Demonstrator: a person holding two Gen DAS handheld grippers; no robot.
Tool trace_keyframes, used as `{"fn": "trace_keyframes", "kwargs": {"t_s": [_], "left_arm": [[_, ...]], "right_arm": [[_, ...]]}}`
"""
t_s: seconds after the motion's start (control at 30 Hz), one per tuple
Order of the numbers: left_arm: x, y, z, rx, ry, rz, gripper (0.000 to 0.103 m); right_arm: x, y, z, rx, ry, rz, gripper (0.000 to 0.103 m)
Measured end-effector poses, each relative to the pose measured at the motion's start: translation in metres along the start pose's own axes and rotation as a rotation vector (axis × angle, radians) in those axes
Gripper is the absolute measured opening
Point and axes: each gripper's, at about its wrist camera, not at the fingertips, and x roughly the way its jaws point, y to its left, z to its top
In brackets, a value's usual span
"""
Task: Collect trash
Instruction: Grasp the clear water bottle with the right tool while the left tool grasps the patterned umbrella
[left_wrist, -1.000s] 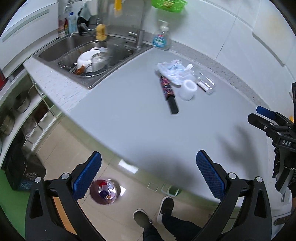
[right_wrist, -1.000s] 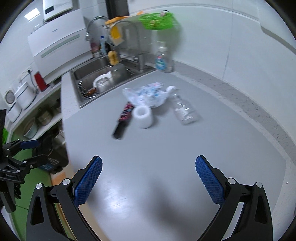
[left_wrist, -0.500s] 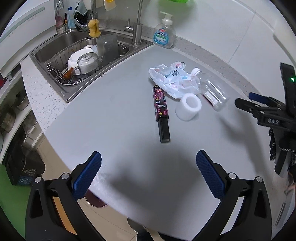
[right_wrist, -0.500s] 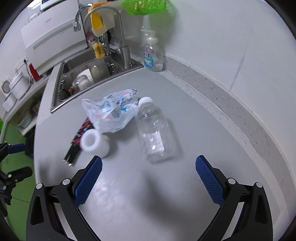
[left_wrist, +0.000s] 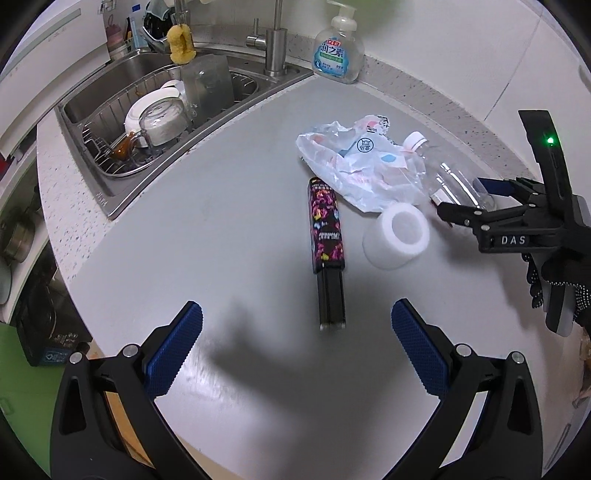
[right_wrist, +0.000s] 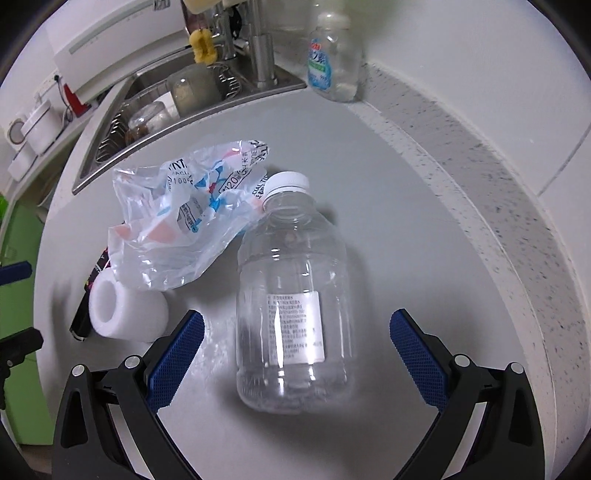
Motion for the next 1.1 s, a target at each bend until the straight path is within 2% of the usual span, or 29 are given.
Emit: {"fn": "trace_keyframes", "kwargs": {"t_s": [0.07,0.1,0.43,0.6,0.8,1.1], "left_arm": [[0.005,-0.001,0.005,-0.005,0.005,-0.005,0.1],[0.007,-0.001,0.008,-0.003,0.005,-0.006,0.1],[0.02,-0.015,0.026,0.018,0.009,-0.032,0.1],[0.027,-0.015,0.034,0.029,0.001,-0.004,0.1],[0.03,-0.003,0.052,-0.019,-0.03,0.008,0.1],[0.055,0.001,0.071,-0.028,0.011,0.038,0.1]], "right_arm": [[0.004,0.001,0.001,-0.008,0.014,0.003,0.059],[0.006,0.001,0.001,-0.015,0.021,0.002,0.058],[-0.013,-0.015,-0.009,0.048,-0.029,0.017,0.056],[-0.028,-0.026,-0.019,0.082,-0.054,0.019,0.056],[-0.034,-0.03,-0.026,0.103,-0.068,0.022,0.056],[-0.044,-0.037,-0.028,0.125,-0.094,0.023,0.056]]}}
